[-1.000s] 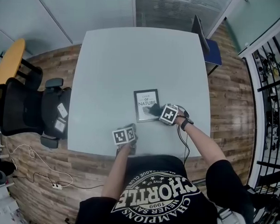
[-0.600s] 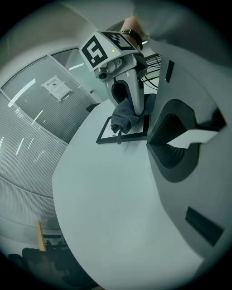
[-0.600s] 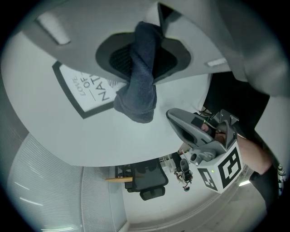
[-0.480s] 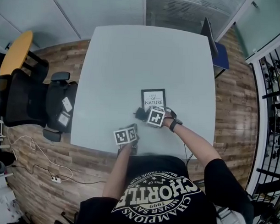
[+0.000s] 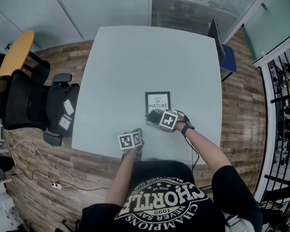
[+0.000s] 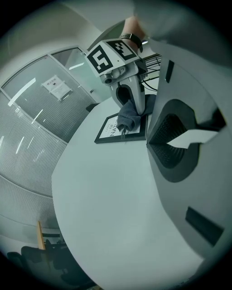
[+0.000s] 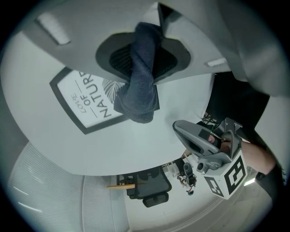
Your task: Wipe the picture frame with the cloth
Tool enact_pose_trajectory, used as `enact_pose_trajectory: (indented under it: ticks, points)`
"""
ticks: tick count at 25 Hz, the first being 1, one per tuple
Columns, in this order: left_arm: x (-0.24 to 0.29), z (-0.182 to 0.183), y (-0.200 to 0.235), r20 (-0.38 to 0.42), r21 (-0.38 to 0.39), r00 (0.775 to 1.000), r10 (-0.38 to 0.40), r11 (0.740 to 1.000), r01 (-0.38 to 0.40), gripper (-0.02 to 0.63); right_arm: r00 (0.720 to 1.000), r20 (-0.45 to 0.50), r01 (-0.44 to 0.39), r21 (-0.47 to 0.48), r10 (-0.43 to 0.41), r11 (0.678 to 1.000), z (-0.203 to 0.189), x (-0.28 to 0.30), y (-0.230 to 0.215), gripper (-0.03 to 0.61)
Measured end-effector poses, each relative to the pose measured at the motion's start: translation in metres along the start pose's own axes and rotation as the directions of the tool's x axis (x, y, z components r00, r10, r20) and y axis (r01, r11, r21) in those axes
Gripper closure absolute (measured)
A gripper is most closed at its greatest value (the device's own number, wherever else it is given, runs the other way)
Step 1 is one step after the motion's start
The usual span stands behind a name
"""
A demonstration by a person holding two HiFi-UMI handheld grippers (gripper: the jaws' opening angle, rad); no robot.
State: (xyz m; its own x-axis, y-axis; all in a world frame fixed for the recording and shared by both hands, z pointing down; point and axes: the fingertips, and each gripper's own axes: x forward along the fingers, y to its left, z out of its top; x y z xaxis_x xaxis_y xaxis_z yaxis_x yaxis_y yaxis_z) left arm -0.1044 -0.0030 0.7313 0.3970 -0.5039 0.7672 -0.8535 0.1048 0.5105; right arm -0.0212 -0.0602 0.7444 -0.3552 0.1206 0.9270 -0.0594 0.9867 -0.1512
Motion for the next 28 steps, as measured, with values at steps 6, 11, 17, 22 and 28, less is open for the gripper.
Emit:
enact_pose_trajectory:
  ticks: [6, 11, 17, 22, 28]
  points:
    - [0.006, -0.001, -0.011, -0.015, 0.023, 1.0, -0.017, 1.0, 0.017, 0.611, 0.995, -0.083, 0.059, 0.135, -0.048, 0.989, -0.069, -0.022, -0.011, 0.494]
    - [0.01, -0.002, -0.017, -0.022, 0.031, 1.0, -0.022, 0.999, 0.022, 0.612, 0.998, -0.048, 0.054, 0.199, -0.045, 0.979, -0.086, -0.028, -0.012, 0.494]
    - [0.005, -0.001, -0.012, -0.013, 0.019, 1.0, -0.012, 1.0, 0.012, 0.611, 0.998, -0.014, 0.056, 0.16, -0.055, 0.986, -0.063, -0.031, -0.01, 0.494]
    - [-0.002, -0.001, -0.002, 0.002, -0.002, 1.0, 0.008, 1.0, -0.008, 0.611, 0.998, 0.061, 0.005, 0.07, -0.009, 0.998, -0.007, -0.023, 0.008, 0.494]
    - [-0.009, -0.008, 0.017, -0.023, -0.018, 0.997, 0.074, 0.997, -0.075, 0.611, 0.996, 0.073, -0.047, -0.076, 0.052, 0.996, 0.049, 0.005, 0.031, 0.494]
